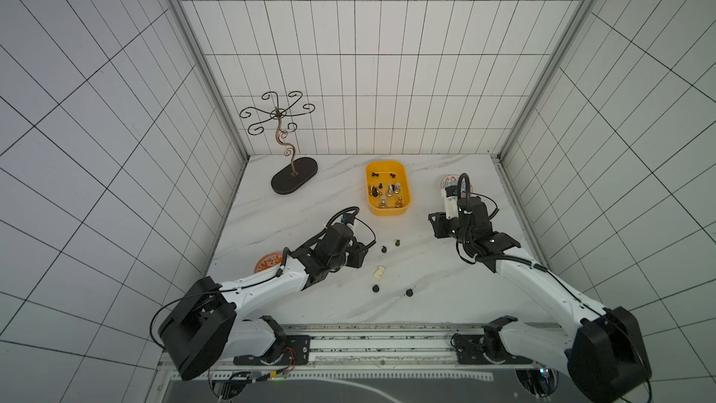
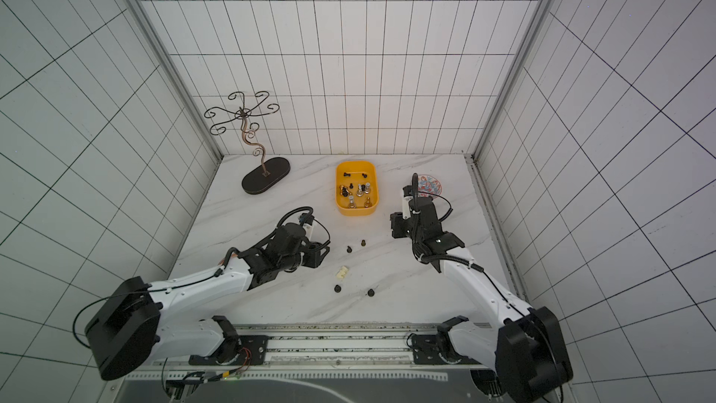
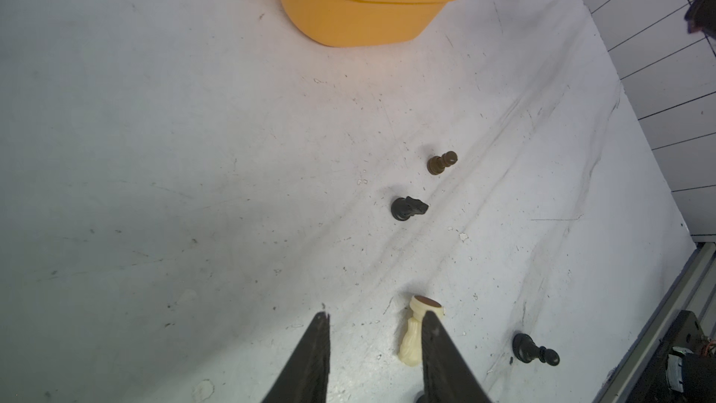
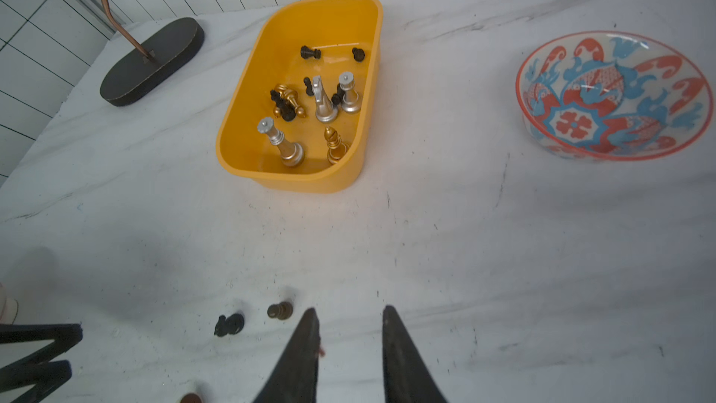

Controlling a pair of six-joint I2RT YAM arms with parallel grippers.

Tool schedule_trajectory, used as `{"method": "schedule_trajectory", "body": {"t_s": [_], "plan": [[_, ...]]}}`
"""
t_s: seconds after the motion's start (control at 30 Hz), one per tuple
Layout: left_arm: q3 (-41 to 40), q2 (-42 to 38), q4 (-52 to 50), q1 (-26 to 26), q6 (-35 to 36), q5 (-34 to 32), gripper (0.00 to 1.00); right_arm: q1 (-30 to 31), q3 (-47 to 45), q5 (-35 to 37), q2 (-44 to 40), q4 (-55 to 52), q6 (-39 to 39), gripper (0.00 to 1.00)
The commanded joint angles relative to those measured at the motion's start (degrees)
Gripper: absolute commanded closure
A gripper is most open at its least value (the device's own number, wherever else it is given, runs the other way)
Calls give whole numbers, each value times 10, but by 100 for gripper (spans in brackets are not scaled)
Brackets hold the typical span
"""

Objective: Put the chess pieces into the storage box
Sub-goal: Pick up the chess piece at the center of the board.

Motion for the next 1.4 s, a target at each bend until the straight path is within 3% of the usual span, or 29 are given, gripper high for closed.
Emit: {"method": "schedule_trajectory", "body": {"t_s": [0.0, 0.33, 1.37], "plan": [[37, 29, 13, -21, 6, -13, 61, 7, -63, 16, -52, -26, 36, 71], [128, 129, 9, -56, 36, -17, 60, 23, -116, 23, -119, -57, 69, 71], [233, 303, -28, -71, 63, -85, 63, 39, -104, 24, -114, -71, 88, 71]]}}
